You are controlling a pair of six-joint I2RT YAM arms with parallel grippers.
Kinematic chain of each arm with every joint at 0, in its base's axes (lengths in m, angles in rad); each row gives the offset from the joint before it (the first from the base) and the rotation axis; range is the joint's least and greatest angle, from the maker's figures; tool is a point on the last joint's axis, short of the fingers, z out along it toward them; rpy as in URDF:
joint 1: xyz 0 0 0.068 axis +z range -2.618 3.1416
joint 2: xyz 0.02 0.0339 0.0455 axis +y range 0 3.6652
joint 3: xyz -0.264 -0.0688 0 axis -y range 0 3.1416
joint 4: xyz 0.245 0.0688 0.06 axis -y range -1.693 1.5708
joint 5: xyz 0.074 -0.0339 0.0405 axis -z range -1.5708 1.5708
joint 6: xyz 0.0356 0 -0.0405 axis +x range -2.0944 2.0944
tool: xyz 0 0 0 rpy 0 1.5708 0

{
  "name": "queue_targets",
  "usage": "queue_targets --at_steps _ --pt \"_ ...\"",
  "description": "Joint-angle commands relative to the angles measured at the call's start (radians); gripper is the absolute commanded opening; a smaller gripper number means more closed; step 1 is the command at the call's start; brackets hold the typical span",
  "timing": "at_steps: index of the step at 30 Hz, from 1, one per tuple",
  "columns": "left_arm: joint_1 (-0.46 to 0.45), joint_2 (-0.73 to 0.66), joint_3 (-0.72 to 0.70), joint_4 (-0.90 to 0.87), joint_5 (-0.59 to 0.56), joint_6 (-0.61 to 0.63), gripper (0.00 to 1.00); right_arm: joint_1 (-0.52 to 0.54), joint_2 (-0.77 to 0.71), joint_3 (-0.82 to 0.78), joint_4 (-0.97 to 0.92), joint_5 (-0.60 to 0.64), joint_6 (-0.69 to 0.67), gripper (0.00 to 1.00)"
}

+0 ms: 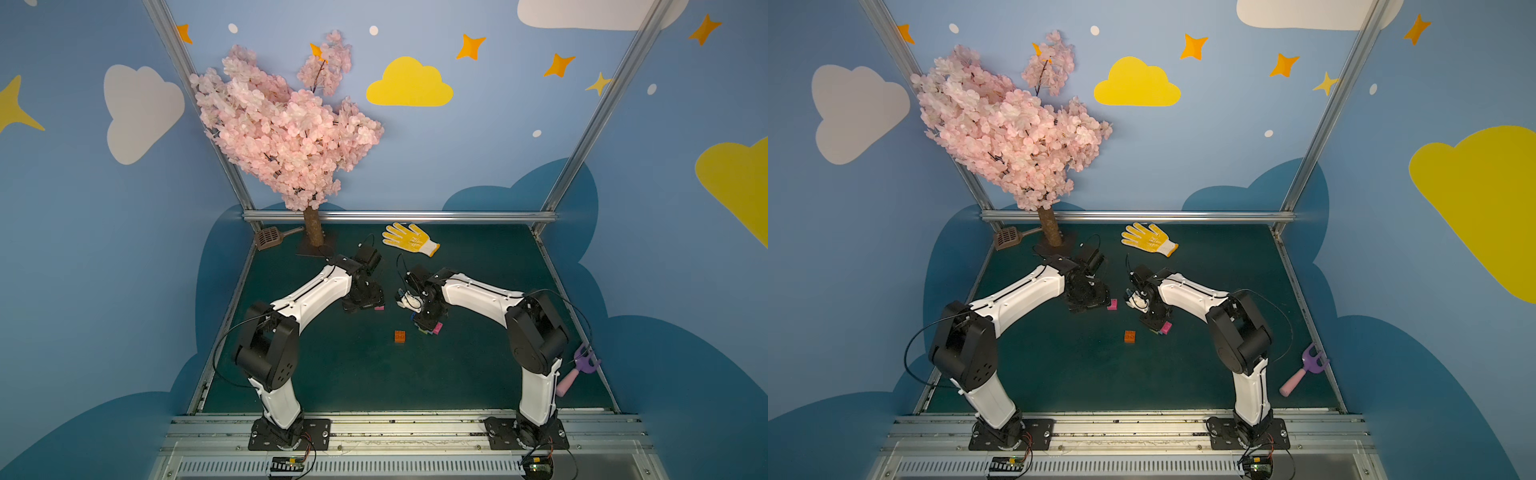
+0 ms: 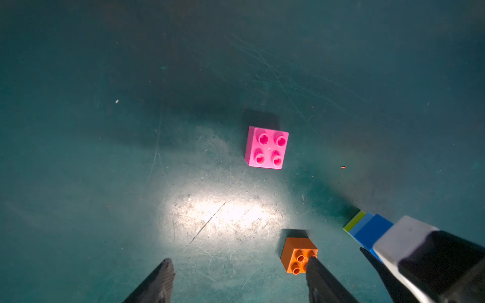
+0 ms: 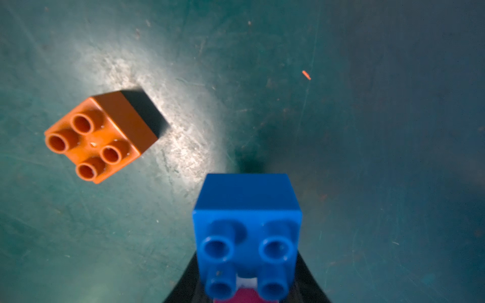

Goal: Assemble the letter y with lego
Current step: Place the lego brick at the center of the board.

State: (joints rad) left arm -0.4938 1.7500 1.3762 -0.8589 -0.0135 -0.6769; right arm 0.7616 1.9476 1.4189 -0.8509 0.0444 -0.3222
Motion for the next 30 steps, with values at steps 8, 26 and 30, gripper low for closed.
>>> queue_targets --at_steps 8,26,30 --pt "0.008 -0.031 -0.043 0.006 0.02 0.013 0.79 0.016 0.034 -0.003 -0.009 0.018 -0.011 0.2" --pt "0.008 -0.035 -0.062 0.02 0.03 0.011 0.79 0.017 0.045 0.017 0.003 0.025 0.008 0.39" --pt "0.008 -0.035 -0.065 0.023 0.033 0.011 0.79 0.018 0.045 0.018 0.004 0.026 0.009 0.41"
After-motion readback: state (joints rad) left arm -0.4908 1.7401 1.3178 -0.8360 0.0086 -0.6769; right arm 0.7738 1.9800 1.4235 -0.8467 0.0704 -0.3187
